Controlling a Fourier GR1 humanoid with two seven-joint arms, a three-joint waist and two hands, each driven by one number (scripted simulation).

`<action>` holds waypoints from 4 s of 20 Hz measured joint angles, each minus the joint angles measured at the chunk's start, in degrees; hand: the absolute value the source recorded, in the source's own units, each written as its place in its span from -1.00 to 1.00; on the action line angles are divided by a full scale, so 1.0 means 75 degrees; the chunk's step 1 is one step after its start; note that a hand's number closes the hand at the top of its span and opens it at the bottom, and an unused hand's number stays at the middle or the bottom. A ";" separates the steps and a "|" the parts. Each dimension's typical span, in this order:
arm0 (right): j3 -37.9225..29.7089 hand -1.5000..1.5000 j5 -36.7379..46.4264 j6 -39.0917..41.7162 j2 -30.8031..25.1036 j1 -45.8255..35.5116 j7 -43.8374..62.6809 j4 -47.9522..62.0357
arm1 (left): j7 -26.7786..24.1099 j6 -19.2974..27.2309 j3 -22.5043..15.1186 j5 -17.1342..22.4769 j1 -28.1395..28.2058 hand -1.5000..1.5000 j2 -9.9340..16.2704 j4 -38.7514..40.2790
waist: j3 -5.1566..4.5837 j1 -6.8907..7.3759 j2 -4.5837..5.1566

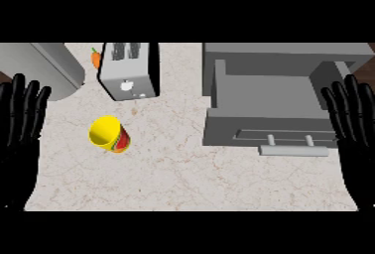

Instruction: Pick up the cup, place it into the drawer and close the drawer

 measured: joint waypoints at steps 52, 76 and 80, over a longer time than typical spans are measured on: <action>-0.0675 -1.00 0.0153 0.0549 -0.0232 -0.0332 -0.0202 0.1073 | -0.5720 -0.3361 0.1615 0.0068 -0.3076 -1.00 0.2020 1.2856 | 0.0027 -0.0303 0.0139; -0.0594 -1.00 0.0082 0.0699 -0.0178 -0.0413 -0.0228 0.1164 | -0.6955 -0.2973 0.1451 -0.0359 -0.3832 -1.00 0.1822 1.4470 | 0.0004 -0.0444 0.0207; -0.0624 -1.00 0.0031 0.0756 -0.0205 -0.0372 -0.0234 0.1199 | -0.6918 -0.3082 0.1488 -0.0282 -0.3964 -1.00 0.1657 1.4506 | 0.0004 -0.0456 0.0210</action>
